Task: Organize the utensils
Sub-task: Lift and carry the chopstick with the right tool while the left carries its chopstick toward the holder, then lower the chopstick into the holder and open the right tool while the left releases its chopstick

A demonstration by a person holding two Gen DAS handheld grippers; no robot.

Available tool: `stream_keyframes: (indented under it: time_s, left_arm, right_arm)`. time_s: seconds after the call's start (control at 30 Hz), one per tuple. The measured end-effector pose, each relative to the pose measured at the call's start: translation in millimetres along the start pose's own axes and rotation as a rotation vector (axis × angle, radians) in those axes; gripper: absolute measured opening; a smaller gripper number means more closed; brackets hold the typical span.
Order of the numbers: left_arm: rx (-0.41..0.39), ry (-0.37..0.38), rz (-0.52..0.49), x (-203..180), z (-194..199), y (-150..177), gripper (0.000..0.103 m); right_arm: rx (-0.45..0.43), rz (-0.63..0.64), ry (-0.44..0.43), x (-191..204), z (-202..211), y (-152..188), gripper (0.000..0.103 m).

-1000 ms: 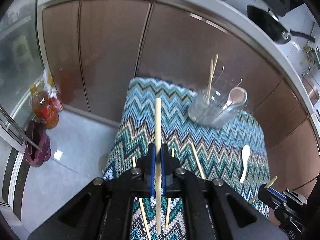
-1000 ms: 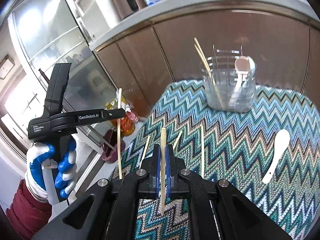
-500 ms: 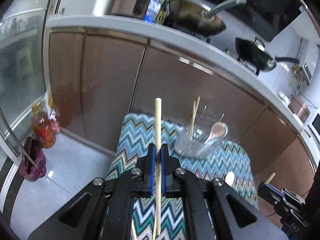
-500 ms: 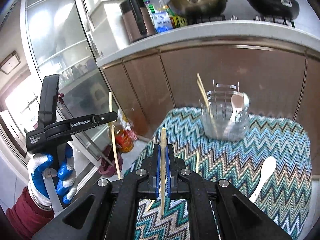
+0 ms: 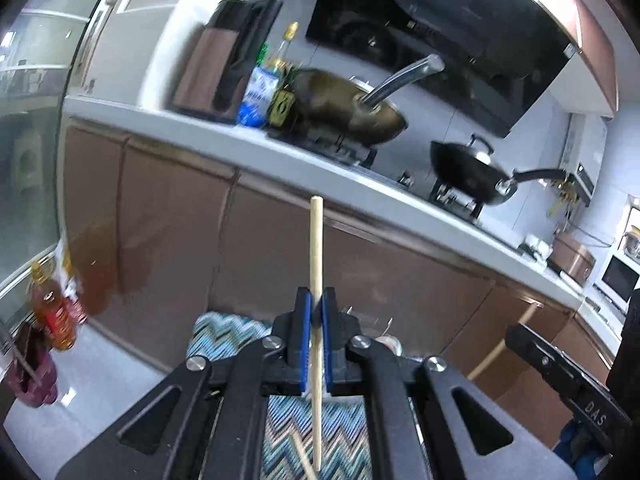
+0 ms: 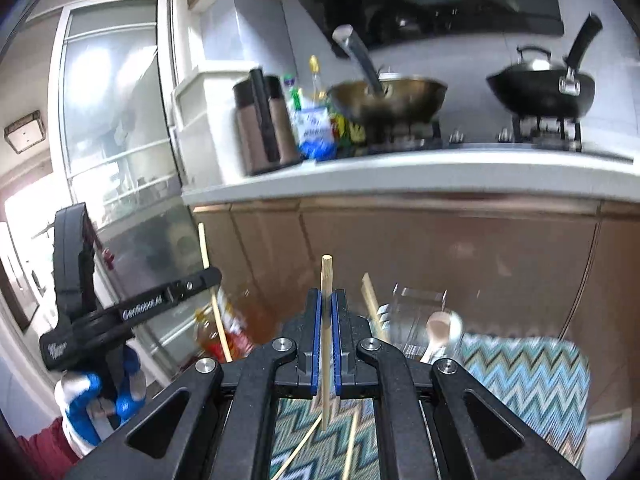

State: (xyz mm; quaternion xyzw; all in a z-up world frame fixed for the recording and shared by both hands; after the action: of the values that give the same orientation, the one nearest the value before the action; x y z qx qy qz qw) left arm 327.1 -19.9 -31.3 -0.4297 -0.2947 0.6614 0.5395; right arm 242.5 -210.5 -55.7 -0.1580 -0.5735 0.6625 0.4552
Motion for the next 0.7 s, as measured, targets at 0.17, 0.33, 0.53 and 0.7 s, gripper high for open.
stream_keyframes:
  time_s: [0.17,0.33,0.53,0.7]
  left_arm:
    - [-0.08,0.023,0.035,-28,-25,-21,0.005]
    - [-0.121,0.017,0.056,-52,-70,-25,0.005]
    - [-0.135,-0.015,0.039,-69,-121,-9,0.005]
    - [-0.123,-0.048,0.031,-71,-158,12,0.005]
  right_arm:
    - [-0.074,0.028,0.028,-26,-14,-34,0.005]
    - [-0.088,0.039,0.052,-56,-43,-47,0.005]
    - [-0.048,0.036,0.068,-88,-83,-33,0.005]
    - [-0.014,0.02,0.082,-109,-107,-11,0.005]
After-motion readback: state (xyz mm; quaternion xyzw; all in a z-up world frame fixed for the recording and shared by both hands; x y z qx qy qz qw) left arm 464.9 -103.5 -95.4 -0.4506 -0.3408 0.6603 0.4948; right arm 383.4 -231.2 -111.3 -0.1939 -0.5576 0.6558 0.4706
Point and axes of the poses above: each gripper's, at about its wrist camera, not at the fingertips, and z roughly against the way its jaws point, x to its left, y to its underside, the point moved 9 cm from there along -z, roughly the way its jaws point, and after that the axes turned 13 degrees about -y, right-handed, at the moved point
